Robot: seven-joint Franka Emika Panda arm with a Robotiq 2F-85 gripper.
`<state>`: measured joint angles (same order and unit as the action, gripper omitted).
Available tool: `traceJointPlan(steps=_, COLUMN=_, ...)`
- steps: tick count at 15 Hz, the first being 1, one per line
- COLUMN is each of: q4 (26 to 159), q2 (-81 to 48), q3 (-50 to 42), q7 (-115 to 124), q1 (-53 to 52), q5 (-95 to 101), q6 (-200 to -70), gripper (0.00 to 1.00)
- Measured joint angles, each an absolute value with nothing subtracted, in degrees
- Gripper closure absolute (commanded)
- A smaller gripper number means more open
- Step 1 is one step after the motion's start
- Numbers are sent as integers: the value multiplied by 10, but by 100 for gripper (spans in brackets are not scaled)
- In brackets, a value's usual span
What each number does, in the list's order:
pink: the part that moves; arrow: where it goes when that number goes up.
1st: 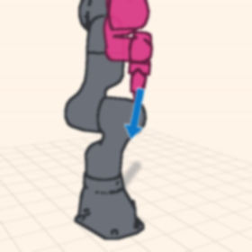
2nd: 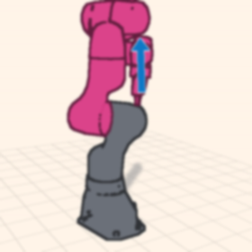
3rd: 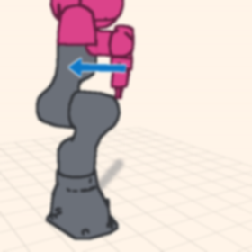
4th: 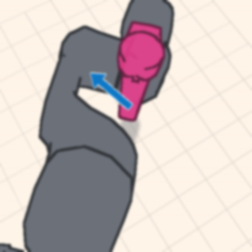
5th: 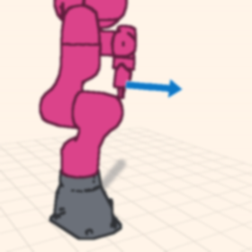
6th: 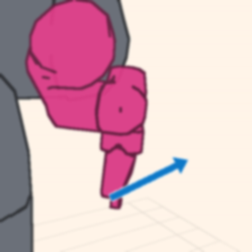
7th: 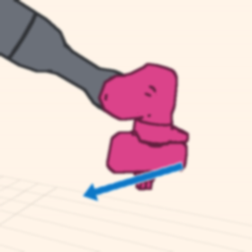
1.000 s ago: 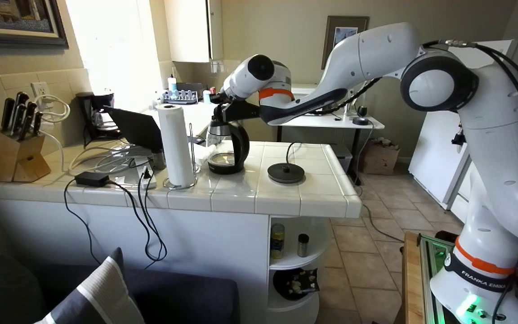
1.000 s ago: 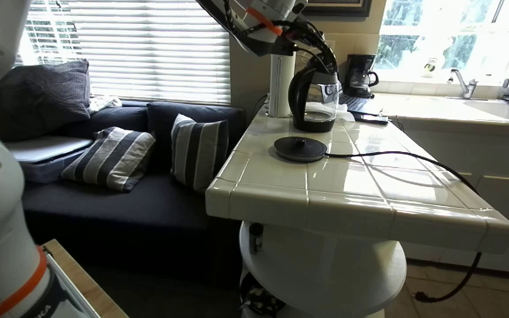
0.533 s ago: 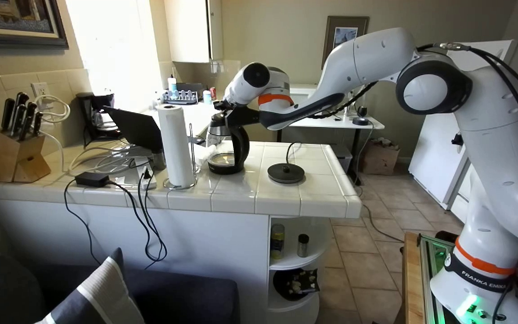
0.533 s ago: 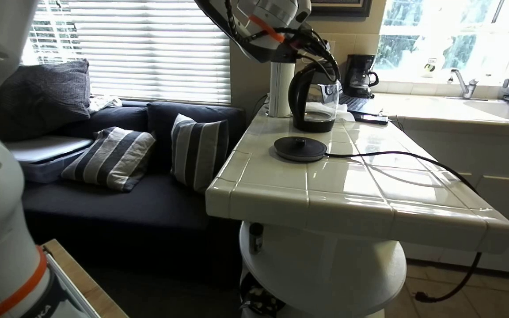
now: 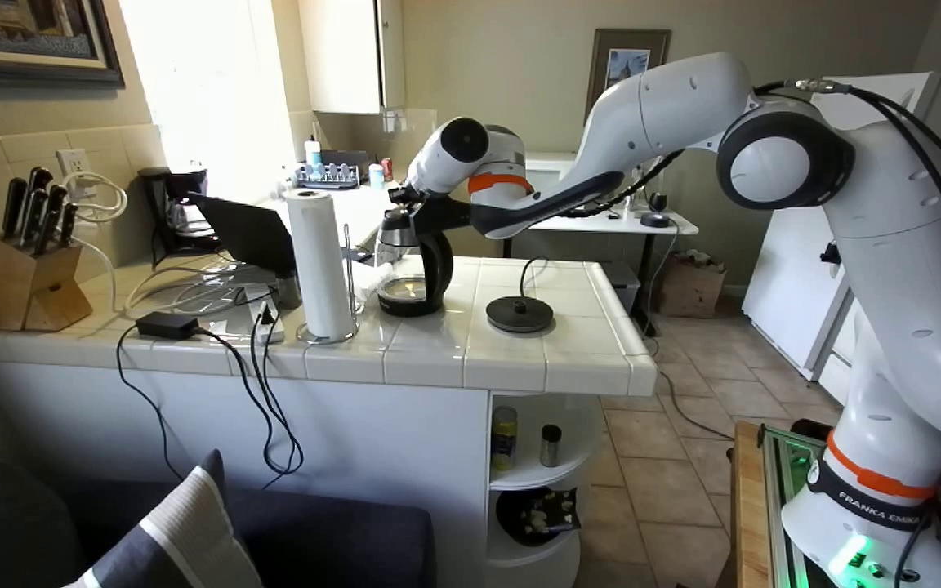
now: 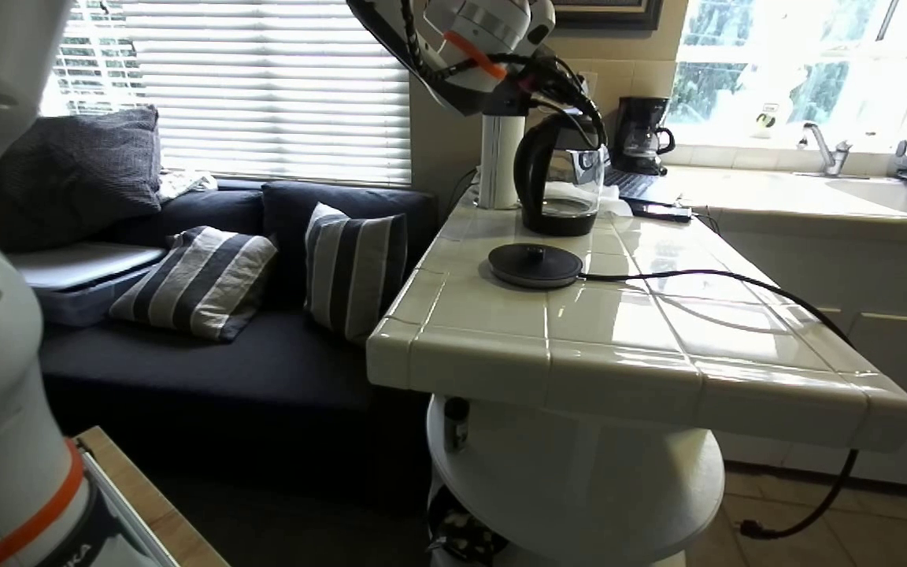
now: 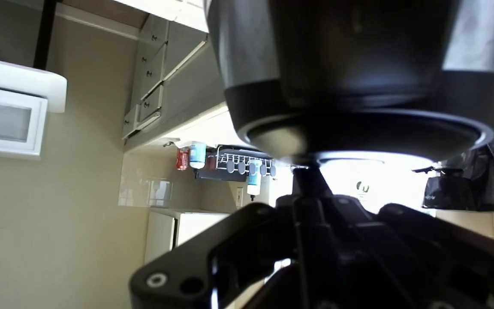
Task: Close the lid of the kettle
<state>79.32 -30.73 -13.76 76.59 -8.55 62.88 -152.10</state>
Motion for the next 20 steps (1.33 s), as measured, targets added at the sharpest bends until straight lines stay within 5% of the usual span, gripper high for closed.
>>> traceJointPlan(steps=11, q4=808, q2=-247, q3=-100, q7=759, q1=-115, q5=606, q6=-1374, gripper=100)
traceJointPlan(steps=12, q4=815, q2=-234, q3=-86, q7=743, q1=-115, q5=593, q6=-1342, gripper=74)
traceJointPlan(steps=14, q4=831, q2=-205, q3=-61, q7=700, q1=-111, q5=557, q6=-1287, gripper=67)
traceJointPlan(steps=20, q4=906, q2=-119, q3=-22, q7=528, q1=-74, q5=429, q6=-1259, gripper=20)
